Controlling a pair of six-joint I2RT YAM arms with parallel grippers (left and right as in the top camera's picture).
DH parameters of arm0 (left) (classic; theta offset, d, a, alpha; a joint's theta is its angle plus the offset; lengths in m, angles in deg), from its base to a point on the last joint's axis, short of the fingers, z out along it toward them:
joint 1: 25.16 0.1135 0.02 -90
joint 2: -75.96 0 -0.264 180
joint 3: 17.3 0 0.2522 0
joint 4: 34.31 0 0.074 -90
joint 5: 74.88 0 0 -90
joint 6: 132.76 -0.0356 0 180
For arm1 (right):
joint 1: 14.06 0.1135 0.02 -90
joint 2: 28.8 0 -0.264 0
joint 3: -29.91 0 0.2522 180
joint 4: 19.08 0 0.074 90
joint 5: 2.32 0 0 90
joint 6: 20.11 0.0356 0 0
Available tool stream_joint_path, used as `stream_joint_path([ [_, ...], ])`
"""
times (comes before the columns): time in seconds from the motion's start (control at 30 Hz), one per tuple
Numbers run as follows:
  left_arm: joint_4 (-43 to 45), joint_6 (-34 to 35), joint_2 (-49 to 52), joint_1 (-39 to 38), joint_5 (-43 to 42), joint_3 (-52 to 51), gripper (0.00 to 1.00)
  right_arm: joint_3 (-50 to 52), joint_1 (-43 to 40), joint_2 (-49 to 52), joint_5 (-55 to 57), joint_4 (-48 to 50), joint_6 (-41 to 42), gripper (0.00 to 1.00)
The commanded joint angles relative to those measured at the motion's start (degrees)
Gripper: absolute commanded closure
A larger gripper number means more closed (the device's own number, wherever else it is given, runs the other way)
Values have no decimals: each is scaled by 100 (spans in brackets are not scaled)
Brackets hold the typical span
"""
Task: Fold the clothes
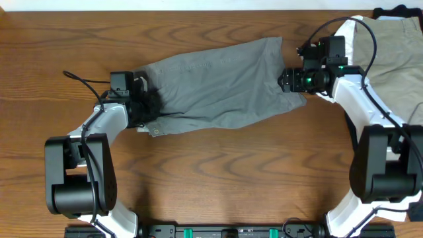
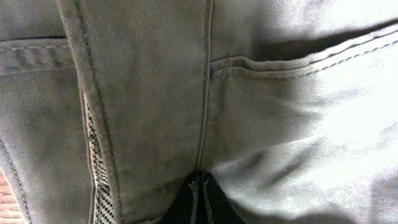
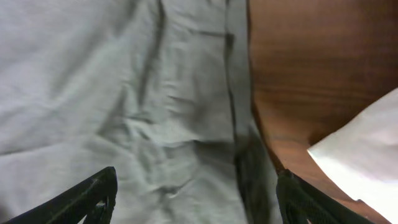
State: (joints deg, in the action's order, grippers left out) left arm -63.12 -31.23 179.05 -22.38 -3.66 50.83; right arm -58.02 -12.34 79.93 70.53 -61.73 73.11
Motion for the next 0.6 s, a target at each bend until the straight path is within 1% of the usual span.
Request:
stream_joint_path([
  [0.0,-94,-98,210,-11,42,13,94,20,7,387,57,-7,-118,20],
  [0.23,-184,-101,210,-11,44,13,94,20,22,896,-284,22,-114,25],
  [0.43,-184,-101,210,-11,44,13,94,20,24,953,-302,87,-92,26],
  [0.57,-186,-101,210,-11,44,13,94,20,31,953,-564,170,-92,30],
])
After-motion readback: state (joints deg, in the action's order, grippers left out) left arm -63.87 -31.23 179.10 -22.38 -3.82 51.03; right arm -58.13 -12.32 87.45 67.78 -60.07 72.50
